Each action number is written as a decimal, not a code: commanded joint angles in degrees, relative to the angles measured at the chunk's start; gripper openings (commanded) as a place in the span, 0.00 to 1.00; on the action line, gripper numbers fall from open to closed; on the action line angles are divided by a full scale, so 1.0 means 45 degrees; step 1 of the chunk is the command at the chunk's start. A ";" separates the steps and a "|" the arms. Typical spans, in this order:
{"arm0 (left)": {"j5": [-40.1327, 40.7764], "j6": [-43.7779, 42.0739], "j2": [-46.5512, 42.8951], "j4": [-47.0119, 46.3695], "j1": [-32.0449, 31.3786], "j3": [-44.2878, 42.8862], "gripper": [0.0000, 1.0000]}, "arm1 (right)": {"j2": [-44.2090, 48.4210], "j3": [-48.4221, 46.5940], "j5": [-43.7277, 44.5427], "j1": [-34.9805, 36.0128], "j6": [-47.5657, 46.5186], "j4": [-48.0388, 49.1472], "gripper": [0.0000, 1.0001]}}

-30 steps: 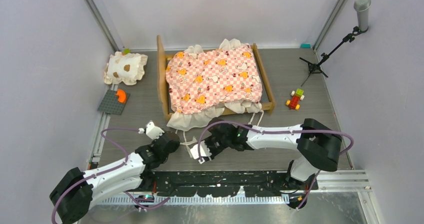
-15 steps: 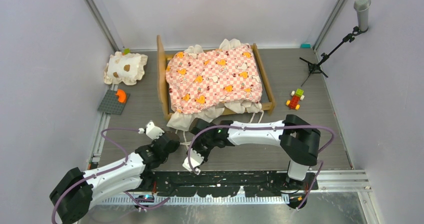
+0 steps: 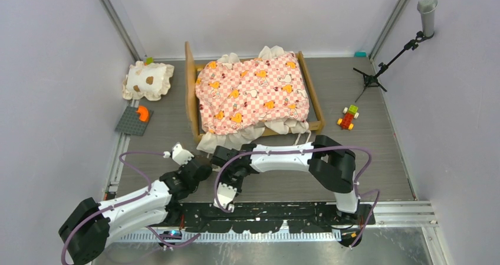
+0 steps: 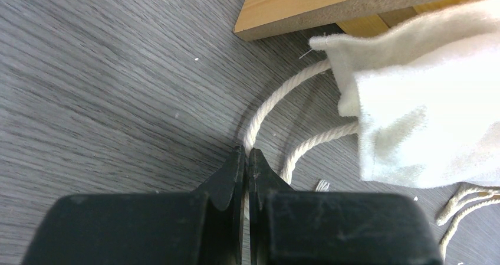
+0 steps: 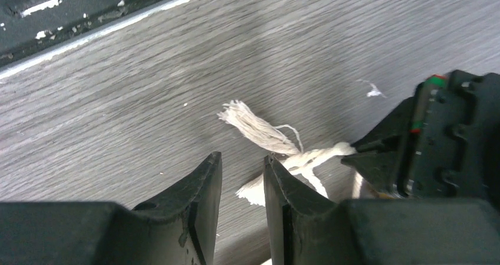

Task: Set up the pet bed
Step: Tie the ropes to the bed frame.

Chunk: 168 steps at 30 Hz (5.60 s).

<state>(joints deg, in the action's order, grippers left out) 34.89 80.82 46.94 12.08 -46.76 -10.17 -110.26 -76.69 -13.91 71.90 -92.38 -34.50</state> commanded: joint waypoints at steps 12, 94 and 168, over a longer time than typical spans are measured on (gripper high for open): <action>0.0009 0.0199 0.0214 -0.0056 0.0001 -0.0125 0.00 | -0.0489 -0.1075 0.1101 0.0272 -0.1050 -0.0325 0.38; 0.0157 0.1650 -0.0814 0.0865 0.0001 0.1227 0.00 | -0.1804 0.0418 -0.1050 0.0003 0.1187 0.1124 0.10; -0.1167 -0.0276 -0.1824 0.0620 0.0000 0.0119 0.00 | 0.0250 0.7338 0.4625 -0.0981 2.0670 1.9827 0.01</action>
<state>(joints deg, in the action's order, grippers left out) 29.82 80.55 39.51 13.19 -46.76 -7.40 -109.56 -40.86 3.03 67.64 -1.93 55.27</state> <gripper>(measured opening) 0.019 0.021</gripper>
